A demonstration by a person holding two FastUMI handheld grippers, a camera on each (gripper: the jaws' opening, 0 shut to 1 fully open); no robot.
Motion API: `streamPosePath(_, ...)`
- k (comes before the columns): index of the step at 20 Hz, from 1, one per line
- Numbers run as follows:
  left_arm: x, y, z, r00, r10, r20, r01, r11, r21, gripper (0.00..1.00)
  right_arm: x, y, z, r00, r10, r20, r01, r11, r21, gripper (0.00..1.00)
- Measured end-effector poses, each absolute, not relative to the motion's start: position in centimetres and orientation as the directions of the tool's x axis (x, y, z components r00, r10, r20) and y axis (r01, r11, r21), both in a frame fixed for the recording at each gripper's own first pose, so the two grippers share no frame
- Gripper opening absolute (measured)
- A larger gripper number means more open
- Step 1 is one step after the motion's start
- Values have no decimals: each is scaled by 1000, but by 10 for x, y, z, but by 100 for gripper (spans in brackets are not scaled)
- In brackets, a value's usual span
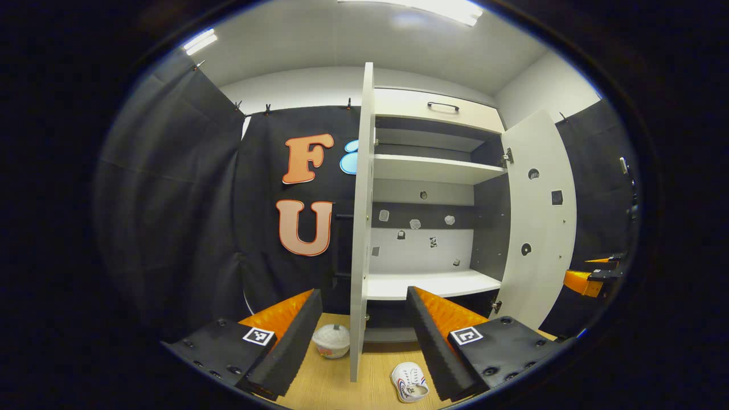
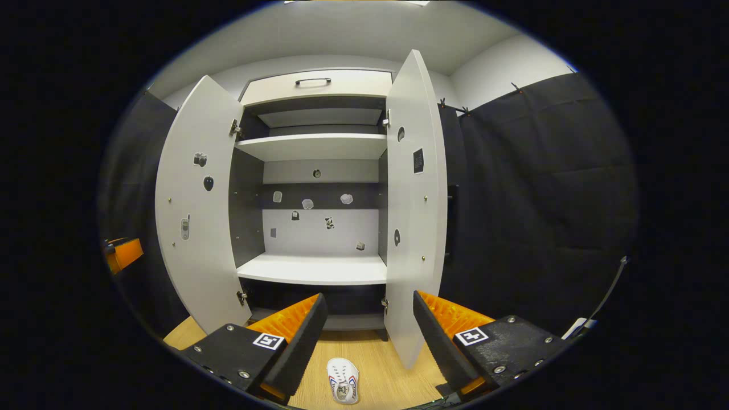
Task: Grab one shoe with the right hand and put it into the shoe cabinet, grab the other shoe with the left hand and put it into the shoe cabinet; then close the right door with the right hand and the left door with the left hand.
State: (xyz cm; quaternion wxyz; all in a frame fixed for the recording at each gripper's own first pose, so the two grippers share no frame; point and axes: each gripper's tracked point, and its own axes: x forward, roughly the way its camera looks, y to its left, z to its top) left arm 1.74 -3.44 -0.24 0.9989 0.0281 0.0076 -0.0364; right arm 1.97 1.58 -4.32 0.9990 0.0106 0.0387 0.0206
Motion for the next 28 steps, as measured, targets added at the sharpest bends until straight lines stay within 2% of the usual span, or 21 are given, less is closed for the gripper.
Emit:
streamPosePath(8, 19, -43, -10, 996, -80, -42, 83, 995, 60, 96, 39, 29, -124, 977, 90, -194, -79, 995, 64, 94)
streamPosePath(12, 20, -41, -15, 996, -68, -60, 72, 996, 56, 96, 48, 33, -186, 959, 99, -267, -89, 995, 48, 93)
streamPosePath(13, 19, -41, -17, 996, -62, -64, 66, 996, 57, 94, 51, 35, -204, 952, 100, -290, -92, 995, 40, 94)
streamPosePath(14, 20, -39, -18, 996, -55, -68, 59, 997, 58, 96, 52, 37, -223, 942, 103, -319, -98, 995, 32, 94)
streamPosePath(17, 21, -35, -26, 996, -28, -83, 34, 997, 71, 96, 54, 47, -279, 906, 128, -404, -127, 992, 29, 94)
streamPosePath(18, 20, -34, -27, 996, -20, -83, 26, 997, 75, 93, 56, 48, -298, 895, 129, -428, -131, 991, 27, 94)
streamPosePath(20, 21, -31, -28, 996, 1, -84, 6, 996, 88, 99, 59, 48, -335, 869, 120, -480, -128, 992, 15, 94)
streamPosePath(21, 20, -29, -31, 996, 12, -85, -4, 995, 96, 96, 59, 49, -353, 855, 118, -505, -130, 991, 13, 93)
streamPosePath(22, 20, -27, -32, 996, 21, -86, -12, 995, 101, 99, 61, 49, -372, 839, 113, -533, -127, 992, 11, 93)
streamPosePath(23, 16, -20, -32, 996, 28, -88, -19, 995, 103, 96, 64, 47, -388, 826, 109, -554, -123, 992, 11, 93)
streamPosePath(26, 5, -8, -31, 995, 36, -92, -26, 994, 108, 96, 69, 43, -435, 776, 94, -623, -108, 994, 16, 89)
streamPosePath(28, 7, -8, -32, 995, 39, -93, -28, 993, 118, 96, 73, 41, -452, 749, 95, -655, -102, 994, 28, 82)
